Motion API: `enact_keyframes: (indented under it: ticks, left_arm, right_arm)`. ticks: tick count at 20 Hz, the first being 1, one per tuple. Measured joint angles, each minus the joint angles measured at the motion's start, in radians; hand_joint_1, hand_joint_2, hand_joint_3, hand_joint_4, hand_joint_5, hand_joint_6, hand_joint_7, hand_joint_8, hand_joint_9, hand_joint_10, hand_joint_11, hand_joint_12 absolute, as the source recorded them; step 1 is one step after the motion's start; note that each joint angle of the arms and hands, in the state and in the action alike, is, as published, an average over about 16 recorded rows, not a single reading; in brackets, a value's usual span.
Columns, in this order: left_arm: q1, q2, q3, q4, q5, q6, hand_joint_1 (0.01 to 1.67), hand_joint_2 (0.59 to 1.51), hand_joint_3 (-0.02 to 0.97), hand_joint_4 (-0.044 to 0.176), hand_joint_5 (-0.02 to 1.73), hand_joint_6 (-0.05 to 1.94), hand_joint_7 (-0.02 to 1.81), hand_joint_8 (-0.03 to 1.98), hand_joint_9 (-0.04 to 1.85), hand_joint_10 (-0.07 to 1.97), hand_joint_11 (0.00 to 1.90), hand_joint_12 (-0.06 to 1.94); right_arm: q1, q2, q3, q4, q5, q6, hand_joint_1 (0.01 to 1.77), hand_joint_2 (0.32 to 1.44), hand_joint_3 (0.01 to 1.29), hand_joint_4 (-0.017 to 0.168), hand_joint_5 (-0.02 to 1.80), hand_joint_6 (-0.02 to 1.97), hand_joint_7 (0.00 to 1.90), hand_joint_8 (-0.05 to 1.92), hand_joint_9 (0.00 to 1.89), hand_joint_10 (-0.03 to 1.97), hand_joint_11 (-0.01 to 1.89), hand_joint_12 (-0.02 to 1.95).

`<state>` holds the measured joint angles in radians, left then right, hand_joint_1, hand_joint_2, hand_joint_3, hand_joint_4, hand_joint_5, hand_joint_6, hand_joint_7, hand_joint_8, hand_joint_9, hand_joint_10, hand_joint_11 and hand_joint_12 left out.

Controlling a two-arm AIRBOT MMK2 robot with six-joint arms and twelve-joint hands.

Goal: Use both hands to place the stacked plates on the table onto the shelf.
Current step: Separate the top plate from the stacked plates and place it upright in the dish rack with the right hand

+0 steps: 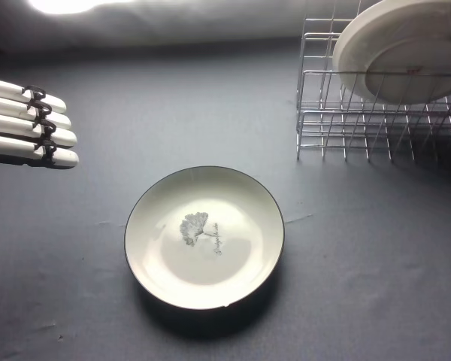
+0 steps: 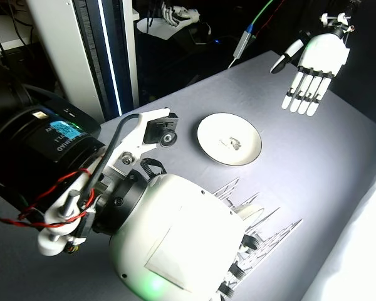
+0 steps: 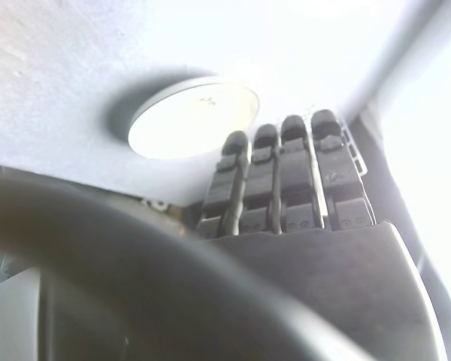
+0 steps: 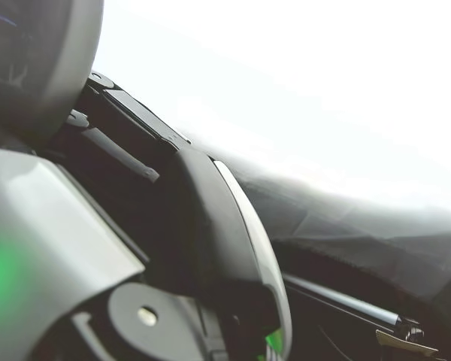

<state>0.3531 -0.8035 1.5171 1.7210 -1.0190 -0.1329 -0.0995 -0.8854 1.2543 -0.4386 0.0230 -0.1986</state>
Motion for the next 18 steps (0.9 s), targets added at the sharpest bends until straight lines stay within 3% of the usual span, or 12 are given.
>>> enact_keyframes:
  ticks: [5,11,14,18]
  left_arm:
    - [0.0,-0.003,0.003,-0.002,-0.004,-0.008,0.02,1.109,0.021,0.0,0.03,0.01,0.02,0.0,0.02,0.01,0.02,0.01]
    - [0.001,-0.011,-0.011,-0.006,-0.017,-0.028,0.02,1.109,0.02,0.0,0.02,0.01,0.02,0.0,0.02,0.01,0.02,0.01]
    - [0.006,-0.021,-0.028,-0.009,-0.022,-0.03,0.02,1.107,0.02,0.0,0.02,0.01,0.02,0.0,0.02,0.01,0.02,0.01]
    - [0.021,-0.042,-0.052,-0.013,-0.02,-0.023,0.02,1.11,0.02,0.0,0.02,0.01,0.02,0.0,0.02,0.01,0.02,0.01]
  right_arm:
    - [-0.032,0.005,-0.008,-0.038,0.039,-0.002,1.23,1.06,0.01,-0.006,0.78,0.59,0.88,0.52,0.83,0.57,0.6,1.21]
    - [-0.035,0.009,-0.019,-0.16,0.119,-0.003,1.1,1.08,0.01,-0.004,0.63,0.23,0.7,0.18,0.68,0.19,0.3,1.28]
    - [-0.032,0.011,-0.024,-0.258,0.195,-0.003,1.05,1.08,0.01,-0.003,0.55,0.05,0.62,0.03,0.61,0.09,0.19,1.28]
    - [-0.04,0.012,-0.03,-0.418,0.342,-0.013,1.03,1.07,0.01,0.001,0.48,0.02,0.52,0.03,0.51,0.04,0.08,1.25]
